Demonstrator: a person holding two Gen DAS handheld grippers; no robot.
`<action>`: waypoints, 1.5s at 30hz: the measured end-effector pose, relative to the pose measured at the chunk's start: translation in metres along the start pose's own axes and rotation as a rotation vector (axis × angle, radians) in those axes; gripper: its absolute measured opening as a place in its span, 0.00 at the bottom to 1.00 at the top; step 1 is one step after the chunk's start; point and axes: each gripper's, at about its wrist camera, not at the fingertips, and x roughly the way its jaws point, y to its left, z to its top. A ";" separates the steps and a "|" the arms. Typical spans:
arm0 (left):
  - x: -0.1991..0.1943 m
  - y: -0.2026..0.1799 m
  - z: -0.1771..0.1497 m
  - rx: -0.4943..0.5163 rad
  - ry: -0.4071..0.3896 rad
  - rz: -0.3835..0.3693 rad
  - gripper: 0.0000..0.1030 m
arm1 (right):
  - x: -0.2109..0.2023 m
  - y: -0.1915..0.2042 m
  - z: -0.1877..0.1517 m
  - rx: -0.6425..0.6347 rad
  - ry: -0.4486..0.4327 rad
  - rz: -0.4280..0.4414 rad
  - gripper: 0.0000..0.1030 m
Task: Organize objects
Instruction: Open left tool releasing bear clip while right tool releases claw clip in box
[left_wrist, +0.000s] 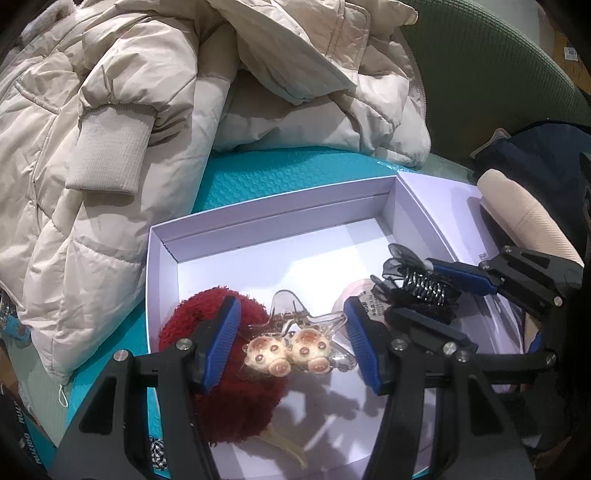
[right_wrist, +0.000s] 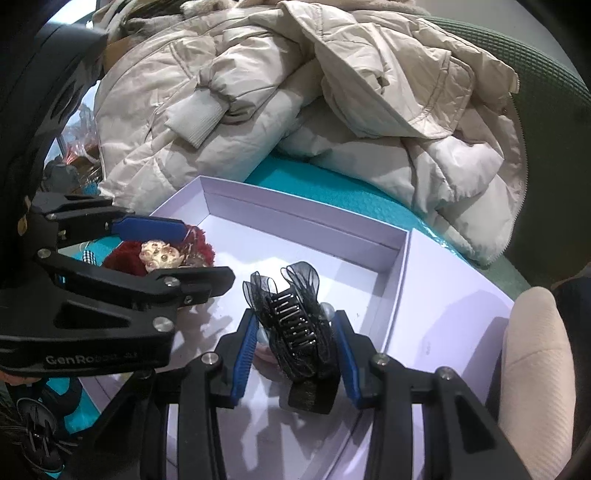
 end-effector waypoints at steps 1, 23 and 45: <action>0.001 -0.001 0.000 0.002 0.001 0.004 0.55 | 0.001 0.001 0.000 -0.002 0.002 0.001 0.40; -0.017 -0.001 -0.007 -0.011 -0.013 0.047 0.63 | -0.011 -0.002 0.002 0.016 -0.010 0.015 0.48; -0.074 0.019 -0.021 -0.072 -0.067 0.069 0.63 | -0.051 0.019 0.006 -0.021 -0.093 0.055 0.48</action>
